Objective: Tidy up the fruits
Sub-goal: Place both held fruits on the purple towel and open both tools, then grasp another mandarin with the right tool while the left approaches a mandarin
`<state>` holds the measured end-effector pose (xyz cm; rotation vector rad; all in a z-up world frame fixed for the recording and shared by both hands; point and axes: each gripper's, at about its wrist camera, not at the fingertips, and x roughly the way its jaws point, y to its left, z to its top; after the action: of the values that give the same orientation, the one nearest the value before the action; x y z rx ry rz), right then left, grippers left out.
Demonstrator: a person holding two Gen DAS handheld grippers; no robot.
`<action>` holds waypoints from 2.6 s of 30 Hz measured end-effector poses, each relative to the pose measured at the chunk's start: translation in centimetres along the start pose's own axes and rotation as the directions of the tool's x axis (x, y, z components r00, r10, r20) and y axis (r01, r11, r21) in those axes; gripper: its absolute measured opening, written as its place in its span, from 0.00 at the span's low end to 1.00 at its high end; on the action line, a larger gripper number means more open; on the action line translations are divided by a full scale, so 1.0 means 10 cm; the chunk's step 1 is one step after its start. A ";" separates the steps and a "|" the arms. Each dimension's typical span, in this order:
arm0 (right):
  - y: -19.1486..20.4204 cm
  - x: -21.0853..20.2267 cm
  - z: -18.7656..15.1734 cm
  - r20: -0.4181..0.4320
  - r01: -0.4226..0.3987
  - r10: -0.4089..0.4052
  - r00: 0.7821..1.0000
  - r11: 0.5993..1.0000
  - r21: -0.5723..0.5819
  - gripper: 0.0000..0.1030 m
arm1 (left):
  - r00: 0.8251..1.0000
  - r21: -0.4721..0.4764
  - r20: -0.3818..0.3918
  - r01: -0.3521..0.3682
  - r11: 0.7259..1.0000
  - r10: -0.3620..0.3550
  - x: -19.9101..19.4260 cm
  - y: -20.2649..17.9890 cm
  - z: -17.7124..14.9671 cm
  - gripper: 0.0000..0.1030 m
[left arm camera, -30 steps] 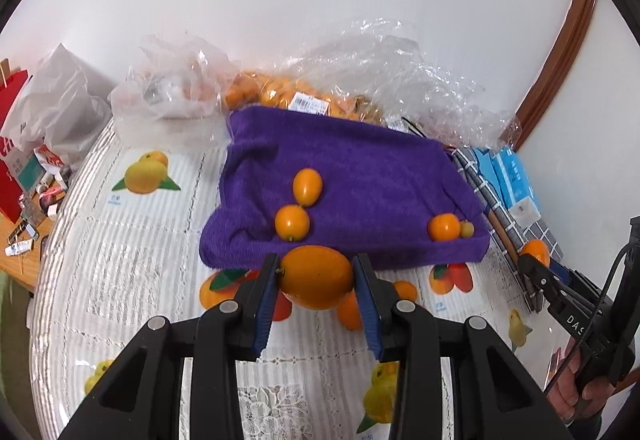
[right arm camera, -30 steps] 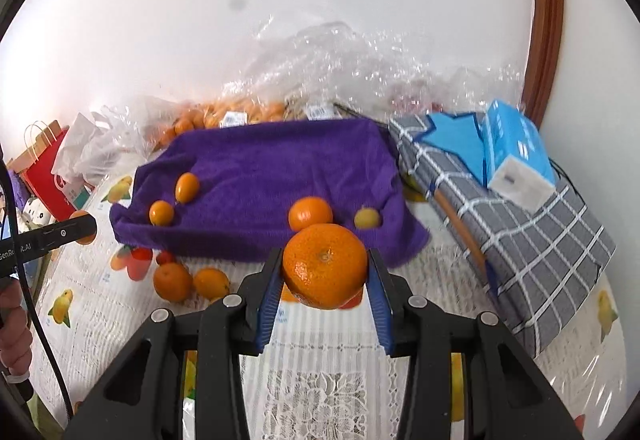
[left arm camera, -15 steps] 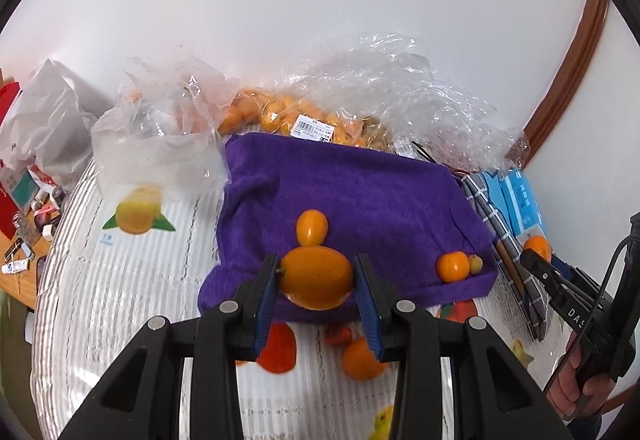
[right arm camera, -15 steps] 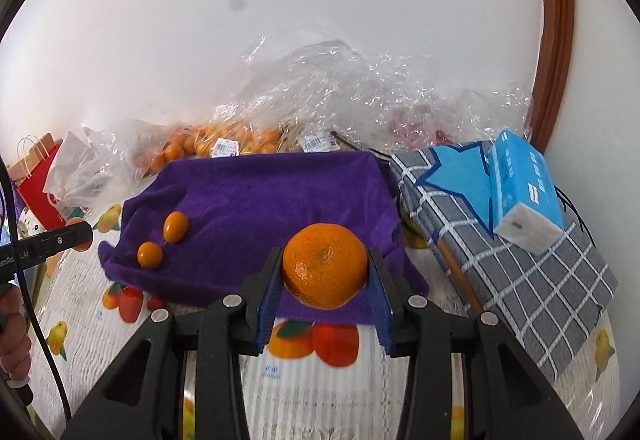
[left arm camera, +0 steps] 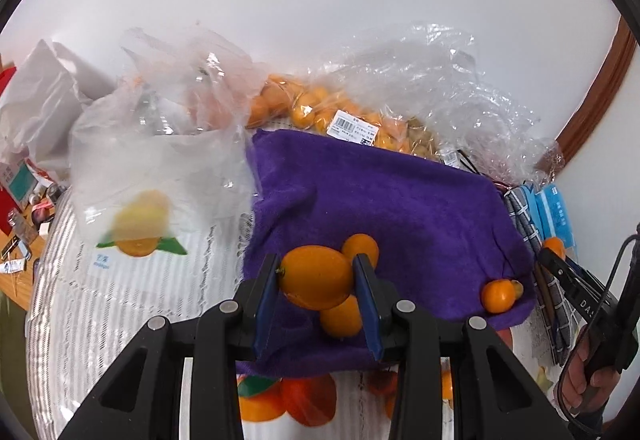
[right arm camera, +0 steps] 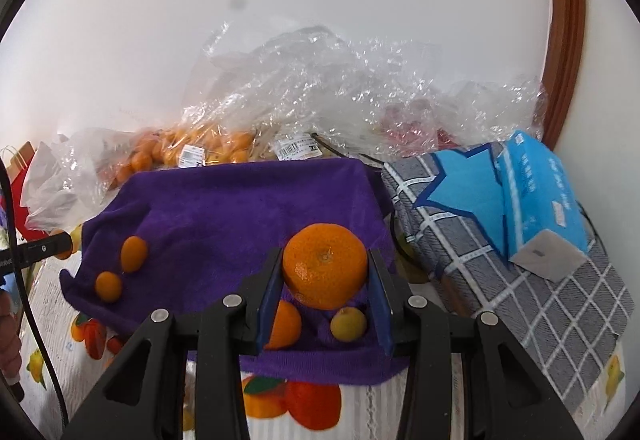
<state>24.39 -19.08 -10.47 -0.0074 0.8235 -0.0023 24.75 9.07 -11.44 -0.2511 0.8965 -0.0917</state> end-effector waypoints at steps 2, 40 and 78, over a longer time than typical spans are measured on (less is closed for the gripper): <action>0.01 0.09 0.01 -0.008 -0.004 0.004 1.000 1.000 -0.002 0.39 | 1.000 0.006 -0.013 0.003 1.000 -0.003 0.10 -0.04 0.02 0.34; 0.27 -0.09 -0.29 -0.075 -0.034 0.032 0.997 0.999 -0.026 0.48 | 1.000 0.049 0.001 -0.028 0.998 0.028 0.00 -0.10 -0.13 0.45; 1.00 -0.17 -0.91 -0.136 -0.173 0.158 0.978 0.978 -0.114 0.37 | 0.998 0.027 -0.064 0.019 0.999 -0.017 -0.35 0.12 -0.93 0.45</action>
<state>16.56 -9.09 -15.54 -0.0572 0.9478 0.2083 15.28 9.17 -14.64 -0.2320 0.9558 -0.1290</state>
